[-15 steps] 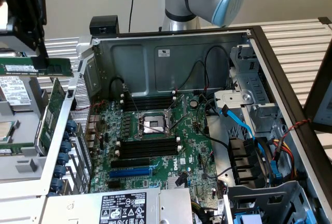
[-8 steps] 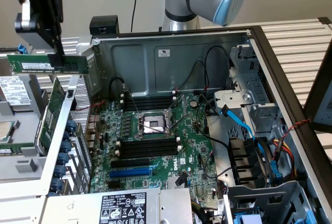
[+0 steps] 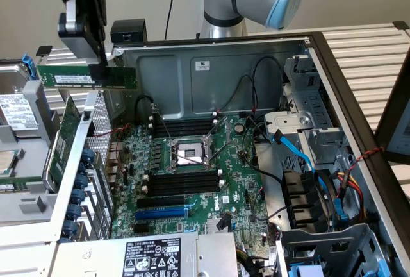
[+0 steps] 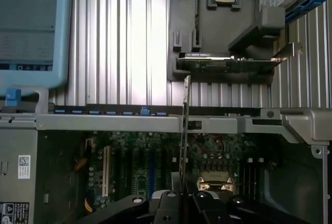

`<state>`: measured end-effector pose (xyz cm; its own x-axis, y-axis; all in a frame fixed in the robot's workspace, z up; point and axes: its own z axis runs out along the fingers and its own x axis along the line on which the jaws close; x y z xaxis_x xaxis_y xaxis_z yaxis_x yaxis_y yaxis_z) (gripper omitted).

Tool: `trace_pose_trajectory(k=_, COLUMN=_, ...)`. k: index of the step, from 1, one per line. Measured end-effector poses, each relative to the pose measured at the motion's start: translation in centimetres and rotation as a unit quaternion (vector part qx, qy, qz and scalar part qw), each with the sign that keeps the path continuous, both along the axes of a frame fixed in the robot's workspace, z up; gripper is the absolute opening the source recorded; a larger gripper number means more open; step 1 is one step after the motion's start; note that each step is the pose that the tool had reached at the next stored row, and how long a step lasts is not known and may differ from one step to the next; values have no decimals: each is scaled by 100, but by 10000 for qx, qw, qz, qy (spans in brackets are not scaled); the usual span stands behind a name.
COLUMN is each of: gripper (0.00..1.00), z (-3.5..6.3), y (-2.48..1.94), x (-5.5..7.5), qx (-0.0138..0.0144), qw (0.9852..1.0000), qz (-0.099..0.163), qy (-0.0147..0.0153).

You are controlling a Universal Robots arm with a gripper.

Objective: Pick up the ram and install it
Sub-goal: 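Pick up the ram and move it above insertion slot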

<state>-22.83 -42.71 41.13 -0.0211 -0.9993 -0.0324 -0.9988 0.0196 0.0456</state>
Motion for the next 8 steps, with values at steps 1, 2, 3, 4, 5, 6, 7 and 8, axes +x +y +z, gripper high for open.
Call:
trace_pose_trajectory(k=1, gripper=14, z=-1, y=0, x=48, qx=1, qw=10000, qz=9, qy=0)
trace_pose_trajectory(k=2, gripper=14, z=0, y=0, x=93, qx=0, qw=10000, qz=16, qy=1)
trace_pose_trajectory(k=3, gripper=14, z=0, y=0, x=139, qx=0, qw=10000, qz=21, qy=1)
trace_pose_trajectory(k=4, gripper=14, z=0, y=0, x=183, qx=0, qw=10000, qz=25, qy=1)
trace_pose_trajectory(k=5, gripper=14, z=0, y=0, x=228, qx=0, qw=10000, qz=29, qy=1)
trace_pose_trajectory(k=6, gripper=14, z=-1, y=0, x=276, qx=0, qw=10000, qz=32, qy=1)
trace_pose_trajectory(k=7, gripper=14, z=-1, y=3, x=320, qx=0, qw=10000, qz=35, qy=1)
trace_pose_trajectory(k=8, gripper=14, z=-3, y=10, x=351, qx=0, qw=10000, qz=38, qy=1)
